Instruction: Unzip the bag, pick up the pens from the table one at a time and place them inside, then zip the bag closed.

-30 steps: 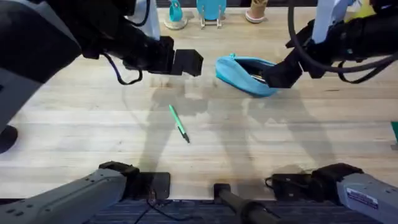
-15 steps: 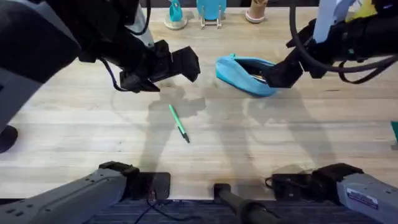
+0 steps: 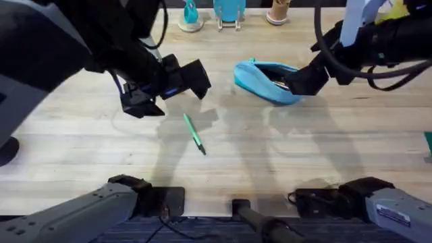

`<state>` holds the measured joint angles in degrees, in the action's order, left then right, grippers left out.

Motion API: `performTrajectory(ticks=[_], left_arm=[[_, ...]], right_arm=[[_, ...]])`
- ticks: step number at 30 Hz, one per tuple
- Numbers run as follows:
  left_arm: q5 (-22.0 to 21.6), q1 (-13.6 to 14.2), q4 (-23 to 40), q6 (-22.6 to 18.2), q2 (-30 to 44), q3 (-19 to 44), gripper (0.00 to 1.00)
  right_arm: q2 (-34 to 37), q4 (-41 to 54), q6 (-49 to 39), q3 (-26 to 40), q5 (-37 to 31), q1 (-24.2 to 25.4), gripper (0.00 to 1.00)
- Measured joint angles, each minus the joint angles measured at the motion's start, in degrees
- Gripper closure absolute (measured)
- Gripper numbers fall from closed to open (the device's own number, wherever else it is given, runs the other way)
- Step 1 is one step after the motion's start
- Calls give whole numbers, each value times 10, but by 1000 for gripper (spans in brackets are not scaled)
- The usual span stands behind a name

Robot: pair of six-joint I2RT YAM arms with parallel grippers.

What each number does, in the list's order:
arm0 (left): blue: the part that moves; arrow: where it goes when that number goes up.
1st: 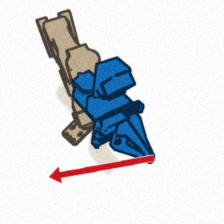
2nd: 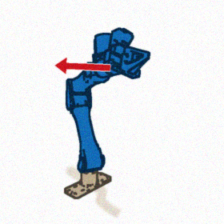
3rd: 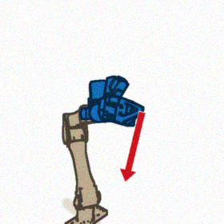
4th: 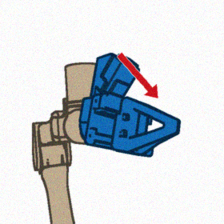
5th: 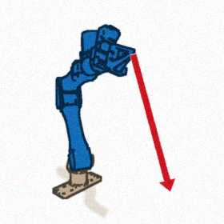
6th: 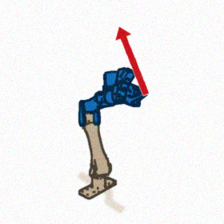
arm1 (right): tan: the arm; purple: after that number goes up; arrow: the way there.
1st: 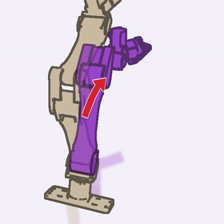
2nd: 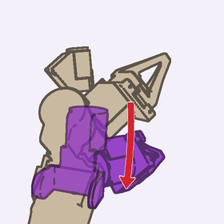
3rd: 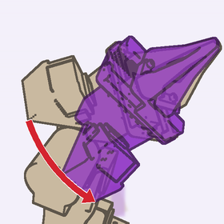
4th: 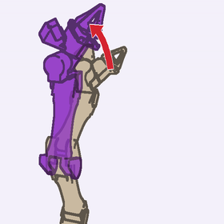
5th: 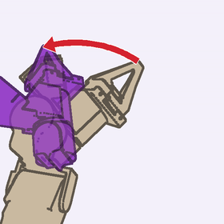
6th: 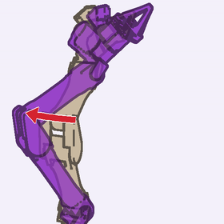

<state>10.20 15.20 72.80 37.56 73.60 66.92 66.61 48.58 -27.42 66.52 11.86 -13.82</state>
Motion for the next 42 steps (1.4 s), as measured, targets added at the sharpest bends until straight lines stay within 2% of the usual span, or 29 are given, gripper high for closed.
performTrajectory(ticks=[7, 11, 15, 21, 24, 30, 42], left_arm=[[-65, 56, 0, 74, 0, 0, 5], [-87, 63, -7, 113, 0, -5, 7], [-97, 63, -41, 136, 0, -40, 7], [-100, 90, -93, 143, 0, -93, 7], [-100, 102, -98, 144, 0, -105, 7], [-109, 103, -98, 146, 11, -113, 6], [-114, 108, -110, 148, 113, -125, 7]], right_arm=[[-6, 8, 8, 0, 0, 0, 4], [-31, 10, 11, 0, 0, 0, 4], [-52, 10, 13, 0, 0, 0, 4], [-60, 10, 13, 0, 0, 0, 5], [-60, 10, 13, 0, 0, 0, 5], [-60, 11, 13, 0, 0, 0, 3], [-60, 11, 13, 0, 0, 0, 3]])
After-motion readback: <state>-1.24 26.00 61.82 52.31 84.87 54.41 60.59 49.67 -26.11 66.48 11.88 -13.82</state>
